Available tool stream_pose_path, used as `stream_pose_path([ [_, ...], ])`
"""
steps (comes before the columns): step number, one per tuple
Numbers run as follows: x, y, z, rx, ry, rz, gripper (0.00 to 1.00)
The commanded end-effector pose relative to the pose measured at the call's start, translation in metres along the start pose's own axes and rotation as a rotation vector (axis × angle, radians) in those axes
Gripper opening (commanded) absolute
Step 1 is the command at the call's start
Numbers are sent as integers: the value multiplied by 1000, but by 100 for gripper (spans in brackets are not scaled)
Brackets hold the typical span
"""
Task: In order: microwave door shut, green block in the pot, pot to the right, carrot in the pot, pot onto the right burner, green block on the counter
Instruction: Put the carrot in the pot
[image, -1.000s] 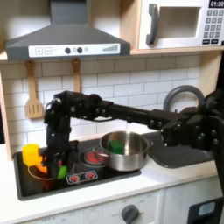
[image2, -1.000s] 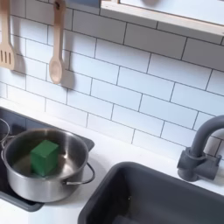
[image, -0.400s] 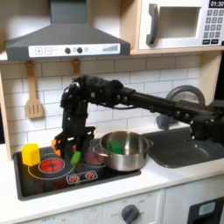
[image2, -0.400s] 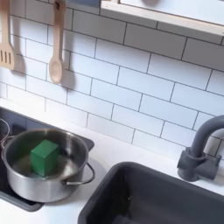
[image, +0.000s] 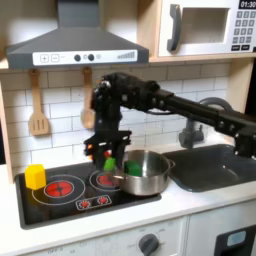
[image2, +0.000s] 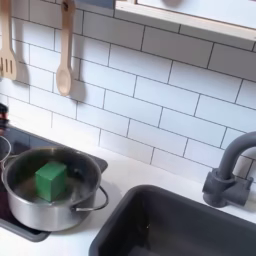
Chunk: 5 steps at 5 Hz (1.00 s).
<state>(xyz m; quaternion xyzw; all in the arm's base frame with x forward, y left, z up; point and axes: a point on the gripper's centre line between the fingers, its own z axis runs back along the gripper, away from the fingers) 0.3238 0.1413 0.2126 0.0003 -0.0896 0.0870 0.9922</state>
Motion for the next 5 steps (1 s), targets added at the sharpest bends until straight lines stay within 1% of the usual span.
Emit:
stream_pose_path([
  [1,-6,-40,-6,-64,41,-86,0],
  [2,-11,-49,-14,-78,70,-141,0],
  [3,-16,-68,-17,-113,91,-217,0],
  [4,-24,-76,-21,-91,150,-237,100],
  [5,-30,-76,-26,-86,186,-236,100],
])
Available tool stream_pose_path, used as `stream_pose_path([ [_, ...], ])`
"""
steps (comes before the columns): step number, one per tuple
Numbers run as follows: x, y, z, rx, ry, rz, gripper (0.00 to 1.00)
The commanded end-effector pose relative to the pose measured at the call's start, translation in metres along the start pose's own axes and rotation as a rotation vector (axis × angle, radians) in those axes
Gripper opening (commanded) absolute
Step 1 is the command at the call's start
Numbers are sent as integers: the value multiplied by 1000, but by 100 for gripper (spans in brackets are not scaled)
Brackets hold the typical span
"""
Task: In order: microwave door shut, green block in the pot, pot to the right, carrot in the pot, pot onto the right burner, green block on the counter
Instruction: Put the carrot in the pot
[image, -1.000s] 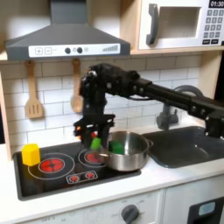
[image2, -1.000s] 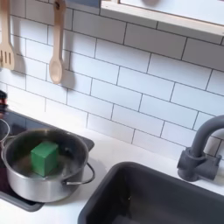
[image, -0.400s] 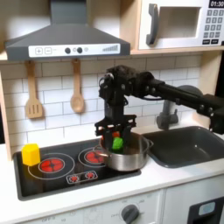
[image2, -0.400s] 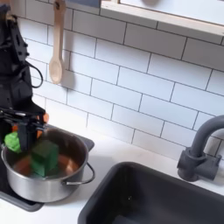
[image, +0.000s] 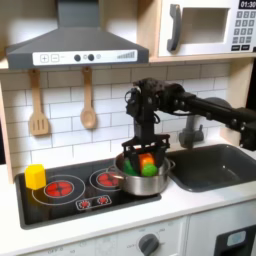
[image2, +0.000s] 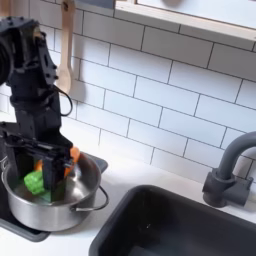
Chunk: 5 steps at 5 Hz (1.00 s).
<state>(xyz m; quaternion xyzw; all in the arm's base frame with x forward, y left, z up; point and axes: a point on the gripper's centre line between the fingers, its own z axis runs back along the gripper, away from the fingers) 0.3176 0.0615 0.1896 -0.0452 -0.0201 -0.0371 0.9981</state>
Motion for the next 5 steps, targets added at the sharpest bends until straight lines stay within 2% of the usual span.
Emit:
stream_pose_path([
  [1,-9,-3,-11,7,53,-12,100],
  [2,-14,-6,-15,1,66,-7,100],
  [3,-18,-15,-15,4,62,-26,100],
  [5,-15,-38,-18,-12,62,-48,100],
])
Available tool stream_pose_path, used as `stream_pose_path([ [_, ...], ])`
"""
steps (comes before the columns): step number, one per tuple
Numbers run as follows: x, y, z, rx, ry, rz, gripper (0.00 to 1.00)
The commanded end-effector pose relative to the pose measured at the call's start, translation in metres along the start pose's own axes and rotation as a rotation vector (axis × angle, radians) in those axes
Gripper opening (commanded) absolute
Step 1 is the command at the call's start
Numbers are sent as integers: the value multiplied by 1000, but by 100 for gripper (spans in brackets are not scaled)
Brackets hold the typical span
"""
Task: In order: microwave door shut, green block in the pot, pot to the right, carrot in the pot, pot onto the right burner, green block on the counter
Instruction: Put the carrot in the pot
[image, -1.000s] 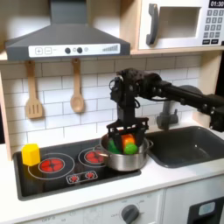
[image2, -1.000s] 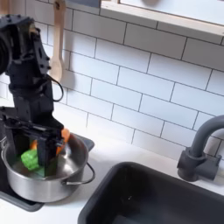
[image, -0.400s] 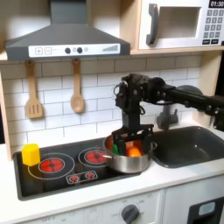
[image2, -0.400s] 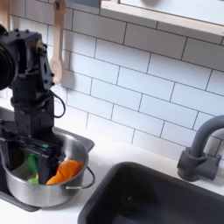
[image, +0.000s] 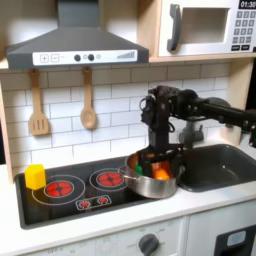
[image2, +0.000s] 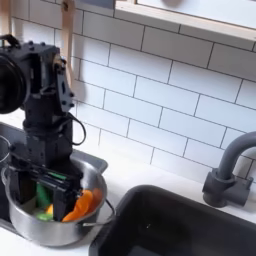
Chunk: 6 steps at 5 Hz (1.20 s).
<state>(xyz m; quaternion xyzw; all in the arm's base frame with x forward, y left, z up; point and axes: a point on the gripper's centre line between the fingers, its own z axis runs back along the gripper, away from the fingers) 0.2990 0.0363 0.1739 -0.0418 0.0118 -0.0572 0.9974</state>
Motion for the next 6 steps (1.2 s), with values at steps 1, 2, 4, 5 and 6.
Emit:
stream_pose_path([
  [1,8,-22,-1,-31,-9,-10,100],
  [2,14,-32,0,-47,-15,-9,100],
  [4,14,-25,5,-13,-37,9,100],
  [5,13,-20,3,-3,-31,14,100],
  [6,15,-14,4,3,-30,26,100],
])
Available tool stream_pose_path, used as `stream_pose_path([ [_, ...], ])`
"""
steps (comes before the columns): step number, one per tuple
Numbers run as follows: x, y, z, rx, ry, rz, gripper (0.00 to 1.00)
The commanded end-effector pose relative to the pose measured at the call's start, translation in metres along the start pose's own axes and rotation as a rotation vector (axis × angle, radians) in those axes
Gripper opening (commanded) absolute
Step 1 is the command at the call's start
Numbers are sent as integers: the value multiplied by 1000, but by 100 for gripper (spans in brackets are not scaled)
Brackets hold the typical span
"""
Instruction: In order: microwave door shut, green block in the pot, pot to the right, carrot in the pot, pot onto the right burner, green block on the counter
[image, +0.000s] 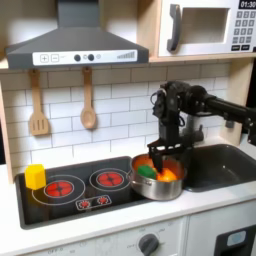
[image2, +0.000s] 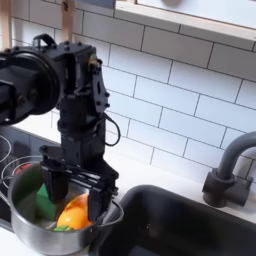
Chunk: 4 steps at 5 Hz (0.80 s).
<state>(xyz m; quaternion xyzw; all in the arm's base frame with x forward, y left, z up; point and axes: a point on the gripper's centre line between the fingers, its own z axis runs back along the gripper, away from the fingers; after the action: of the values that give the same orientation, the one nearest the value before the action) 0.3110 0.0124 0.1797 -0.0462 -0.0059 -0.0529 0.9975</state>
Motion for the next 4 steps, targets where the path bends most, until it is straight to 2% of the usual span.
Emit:
stream_pose_path([
  [1,1,17,-2,26,10,29,100],
  [2,8,27,2,48,2,41,100],
  [4,20,39,2,52,16,105,100],
])
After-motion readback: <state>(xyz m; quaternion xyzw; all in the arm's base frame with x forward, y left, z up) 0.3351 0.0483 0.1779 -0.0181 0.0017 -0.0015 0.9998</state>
